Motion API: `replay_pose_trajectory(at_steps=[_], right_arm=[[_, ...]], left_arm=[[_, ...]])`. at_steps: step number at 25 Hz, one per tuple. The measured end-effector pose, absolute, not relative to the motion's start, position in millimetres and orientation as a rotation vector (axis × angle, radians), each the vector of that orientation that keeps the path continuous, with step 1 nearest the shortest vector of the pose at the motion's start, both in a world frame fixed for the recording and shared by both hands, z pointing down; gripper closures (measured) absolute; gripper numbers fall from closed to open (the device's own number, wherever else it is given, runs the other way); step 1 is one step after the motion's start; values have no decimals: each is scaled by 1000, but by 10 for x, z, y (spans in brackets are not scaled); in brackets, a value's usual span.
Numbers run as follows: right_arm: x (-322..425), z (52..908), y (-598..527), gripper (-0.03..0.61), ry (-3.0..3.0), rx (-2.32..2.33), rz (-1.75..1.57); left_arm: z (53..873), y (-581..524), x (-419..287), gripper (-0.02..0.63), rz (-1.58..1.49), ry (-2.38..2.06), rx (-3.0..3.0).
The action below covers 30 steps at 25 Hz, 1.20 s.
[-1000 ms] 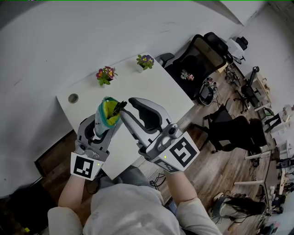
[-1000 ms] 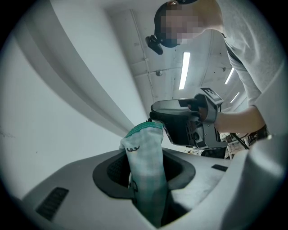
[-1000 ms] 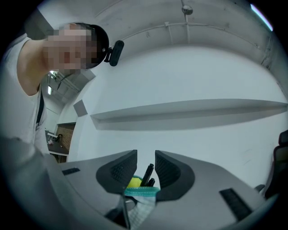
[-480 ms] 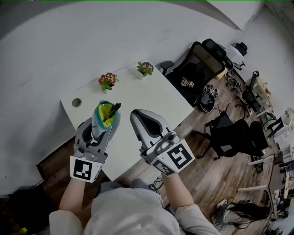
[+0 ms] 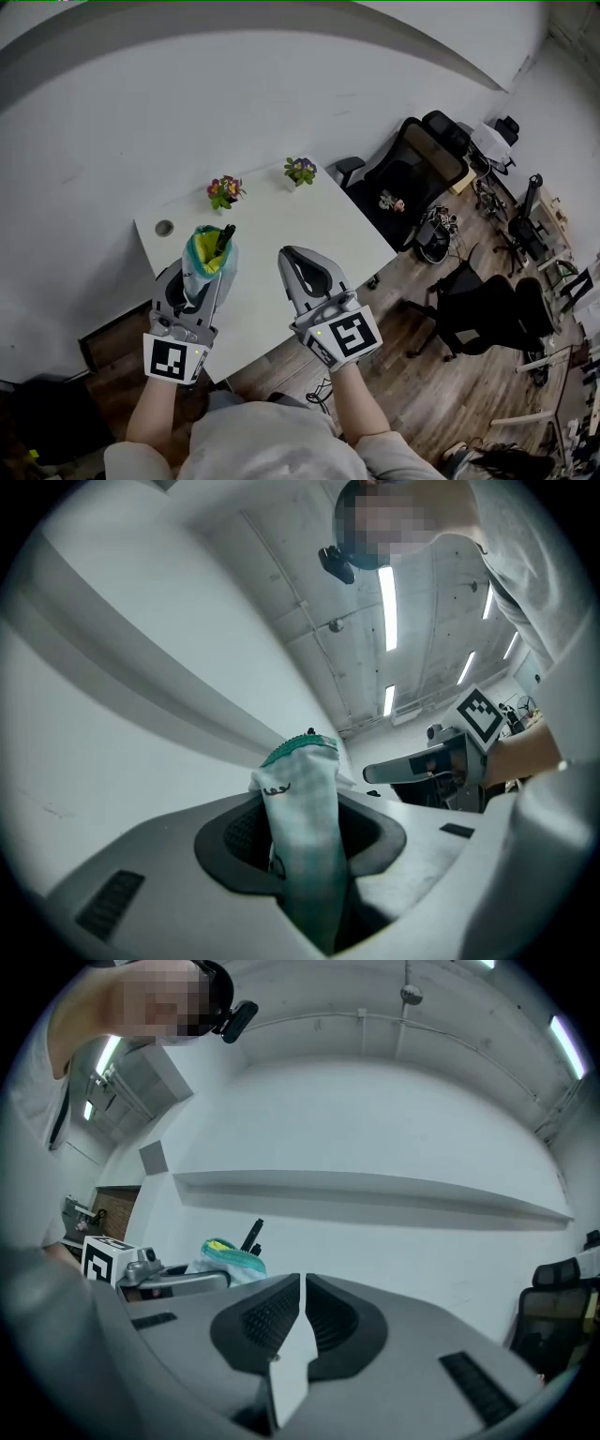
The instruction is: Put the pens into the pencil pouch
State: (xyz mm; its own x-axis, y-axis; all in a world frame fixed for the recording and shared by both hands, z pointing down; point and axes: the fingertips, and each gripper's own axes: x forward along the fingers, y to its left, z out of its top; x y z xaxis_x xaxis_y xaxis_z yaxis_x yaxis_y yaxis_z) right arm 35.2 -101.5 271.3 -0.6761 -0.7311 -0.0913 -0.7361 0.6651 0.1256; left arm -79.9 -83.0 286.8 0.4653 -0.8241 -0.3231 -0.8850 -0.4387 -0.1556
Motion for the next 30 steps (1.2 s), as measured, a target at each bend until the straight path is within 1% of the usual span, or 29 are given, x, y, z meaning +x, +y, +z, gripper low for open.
replay_pose_trajectory(at_steps=[11, 21, 30], right_arm=[[1212, 2833, -911, 540, 2768, -1368, 162], [1630, 2967, -713, 540, 2733, -1423, 114], [1848, 2994, -488, 540, 2716, -1416, 108]], left_arm=[[2777, -526, -515, 456, 289, 1584, -2332], [2769, -322, -362, 456, 290, 1640, -2289], [2830, -116, -222, 456, 281, 1680, -2270]])
